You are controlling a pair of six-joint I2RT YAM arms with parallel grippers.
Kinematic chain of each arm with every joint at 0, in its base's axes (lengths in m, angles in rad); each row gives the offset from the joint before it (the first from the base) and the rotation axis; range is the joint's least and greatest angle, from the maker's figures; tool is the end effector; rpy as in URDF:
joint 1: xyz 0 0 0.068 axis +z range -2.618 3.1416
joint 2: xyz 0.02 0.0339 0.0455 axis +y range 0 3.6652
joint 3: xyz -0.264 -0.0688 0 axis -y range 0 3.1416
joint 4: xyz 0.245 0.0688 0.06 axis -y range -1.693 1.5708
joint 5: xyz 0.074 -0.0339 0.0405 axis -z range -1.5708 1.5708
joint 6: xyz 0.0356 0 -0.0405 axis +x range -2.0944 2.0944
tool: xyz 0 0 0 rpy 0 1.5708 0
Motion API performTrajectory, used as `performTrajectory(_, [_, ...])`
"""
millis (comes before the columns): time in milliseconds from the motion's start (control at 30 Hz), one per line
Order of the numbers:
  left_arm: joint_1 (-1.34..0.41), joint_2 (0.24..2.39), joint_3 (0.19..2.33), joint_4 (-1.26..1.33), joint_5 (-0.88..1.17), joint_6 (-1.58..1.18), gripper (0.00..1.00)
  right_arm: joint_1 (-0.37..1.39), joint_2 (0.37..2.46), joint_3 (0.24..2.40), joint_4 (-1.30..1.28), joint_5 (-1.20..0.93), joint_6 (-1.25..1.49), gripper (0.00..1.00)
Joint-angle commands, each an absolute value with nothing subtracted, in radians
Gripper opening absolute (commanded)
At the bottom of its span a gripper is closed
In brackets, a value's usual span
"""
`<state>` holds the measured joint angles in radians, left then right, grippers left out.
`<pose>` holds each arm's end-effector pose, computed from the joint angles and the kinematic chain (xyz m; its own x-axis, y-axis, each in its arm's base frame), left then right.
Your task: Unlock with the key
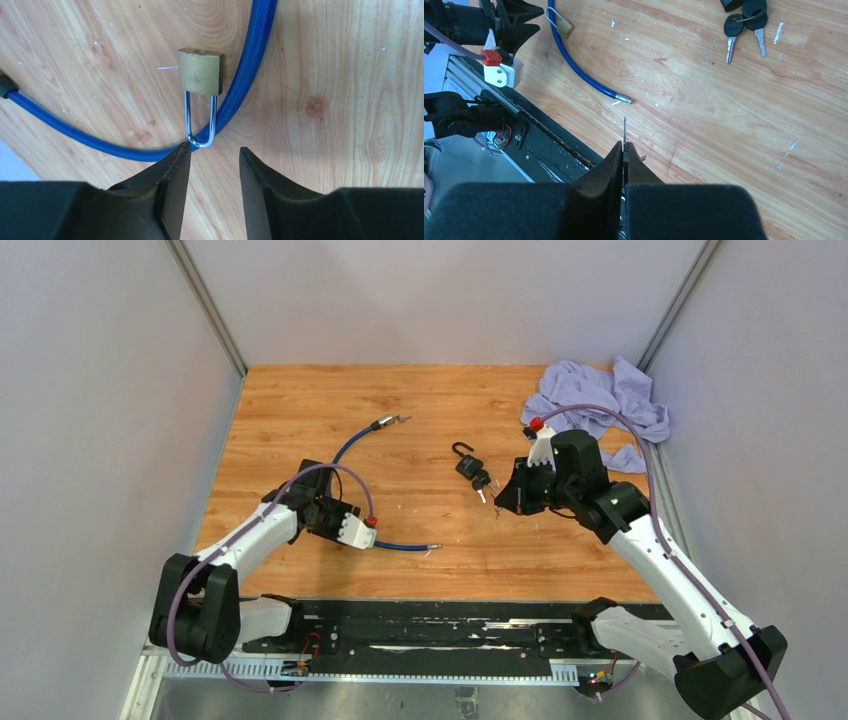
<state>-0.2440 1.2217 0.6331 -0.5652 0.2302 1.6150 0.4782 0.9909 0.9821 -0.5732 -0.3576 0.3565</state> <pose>0.2026 -0.0588 0.1761 0.3638 0.9118 -0.1905 0.8720 -0.2614 0.4138 0.1812 0.1079 0.3332 -0.6984 0.0062 -0.7157 -0.4769 0.7416 0.4718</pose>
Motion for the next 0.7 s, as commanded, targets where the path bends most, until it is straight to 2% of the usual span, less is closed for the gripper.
performTrajectory(0, [-0.238, 1.266, 0.644, -0.550, 0.257, 1.688, 0.45, 0.465, 0.974, 0.968, -0.568, -0.359, 0.359, 0.00])
performTrajectory(667, [-0.238, 1.360, 0.667, -0.561, 0.203, 1.726, 0.31, 0.465, 0.968, 0.959, -0.568, -0.362, 0.364, 0.01])
